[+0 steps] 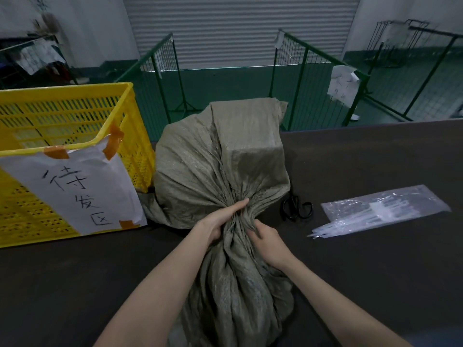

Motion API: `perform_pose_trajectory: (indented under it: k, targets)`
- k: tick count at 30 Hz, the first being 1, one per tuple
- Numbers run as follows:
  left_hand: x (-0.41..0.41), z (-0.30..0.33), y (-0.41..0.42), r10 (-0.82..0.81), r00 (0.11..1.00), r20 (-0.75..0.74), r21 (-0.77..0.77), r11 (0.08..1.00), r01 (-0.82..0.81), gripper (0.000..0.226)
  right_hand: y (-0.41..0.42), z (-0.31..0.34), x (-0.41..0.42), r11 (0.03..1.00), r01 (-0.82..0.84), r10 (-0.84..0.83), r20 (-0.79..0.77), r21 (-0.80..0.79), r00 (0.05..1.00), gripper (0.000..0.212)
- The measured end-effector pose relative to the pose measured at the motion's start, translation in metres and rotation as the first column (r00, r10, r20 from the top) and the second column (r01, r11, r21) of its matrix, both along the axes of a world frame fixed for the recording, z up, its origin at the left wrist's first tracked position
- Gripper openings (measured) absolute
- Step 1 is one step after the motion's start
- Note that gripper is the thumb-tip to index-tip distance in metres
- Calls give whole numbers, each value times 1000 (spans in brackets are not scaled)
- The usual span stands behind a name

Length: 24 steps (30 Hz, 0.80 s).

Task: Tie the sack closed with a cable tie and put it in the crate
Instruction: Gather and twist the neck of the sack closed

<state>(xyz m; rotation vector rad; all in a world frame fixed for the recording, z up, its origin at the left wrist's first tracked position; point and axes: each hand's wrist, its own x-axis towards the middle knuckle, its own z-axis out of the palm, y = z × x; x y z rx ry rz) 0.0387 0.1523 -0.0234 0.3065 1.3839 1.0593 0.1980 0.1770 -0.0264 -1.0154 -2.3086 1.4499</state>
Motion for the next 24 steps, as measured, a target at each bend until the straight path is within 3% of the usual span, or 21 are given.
perform_pose_trajectory:
  k: [3,5,7,12,16,19,24]
  targets:
    - [2,0,3,-50,998,-48,-26,998,48,45,-2,0,-2,998,-36,33,63,52,997,26]
    - [6,1,3,10,997,-79,-27,1000,-12,19,-5,-3,-1,997,-29,20,130,65,991,26]
    - [11,3,4,110,988,-107,-9,994,-111,7,-8,-6,1,999,9,-17,167,49,986,25]
    - [13,12,11,285,953,-106,74,958,-279,12,-7,-11,22,993,89,-74,195,-72,978,55]
    - [6,18,12,239,968,-83,95,968,-231,30,2,-21,45,991,72,-39,274,-112,961,58]
    - [6,20,8,194,965,-177,38,981,-190,16,4,-23,64,988,38,22,381,-148,925,58]
    - [5,24,0,119,917,-381,8,992,-125,20,23,-23,80,977,-62,169,557,-205,813,71]
